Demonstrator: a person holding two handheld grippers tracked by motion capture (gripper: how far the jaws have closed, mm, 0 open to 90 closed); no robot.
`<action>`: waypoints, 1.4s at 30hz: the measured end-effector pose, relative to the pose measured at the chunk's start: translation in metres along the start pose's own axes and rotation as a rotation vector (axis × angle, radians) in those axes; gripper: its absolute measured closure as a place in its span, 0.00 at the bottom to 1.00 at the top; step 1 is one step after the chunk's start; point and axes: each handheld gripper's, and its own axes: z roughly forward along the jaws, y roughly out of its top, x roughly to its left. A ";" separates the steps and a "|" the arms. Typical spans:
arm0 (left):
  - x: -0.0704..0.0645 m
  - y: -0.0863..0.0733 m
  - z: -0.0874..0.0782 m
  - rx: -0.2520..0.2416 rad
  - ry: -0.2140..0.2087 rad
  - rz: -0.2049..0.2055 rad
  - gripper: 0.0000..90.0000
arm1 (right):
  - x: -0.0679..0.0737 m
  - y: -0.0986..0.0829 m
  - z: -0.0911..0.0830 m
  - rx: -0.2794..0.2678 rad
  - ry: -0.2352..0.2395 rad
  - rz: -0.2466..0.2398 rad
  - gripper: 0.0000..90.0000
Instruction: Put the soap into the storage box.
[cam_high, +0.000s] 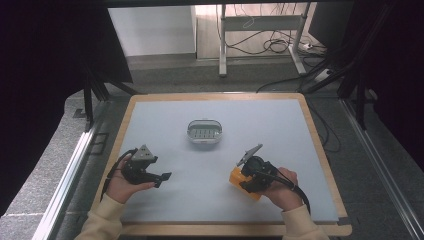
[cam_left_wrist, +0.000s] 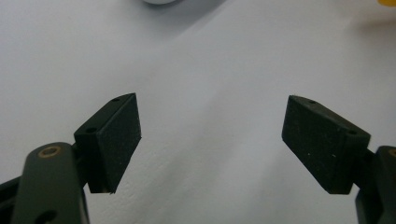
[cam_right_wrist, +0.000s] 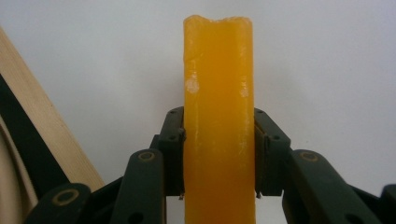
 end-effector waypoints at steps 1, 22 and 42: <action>0.000 0.000 0.000 0.000 0.000 0.000 0.22 | -0.001 0.000 -0.001 -0.002 0.001 0.004 0.69; -0.003 0.001 0.000 -0.012 -0.011 0.004 0.22 | -0.020 0.025 -0.015 -0.035 0.007 -0.047 0.69; -0.002 0.001 0.002 -0.001 -0.018 0.002 0.22 | -0.043 0.043 -0.015 -0.042 0.022 -0.068 0.69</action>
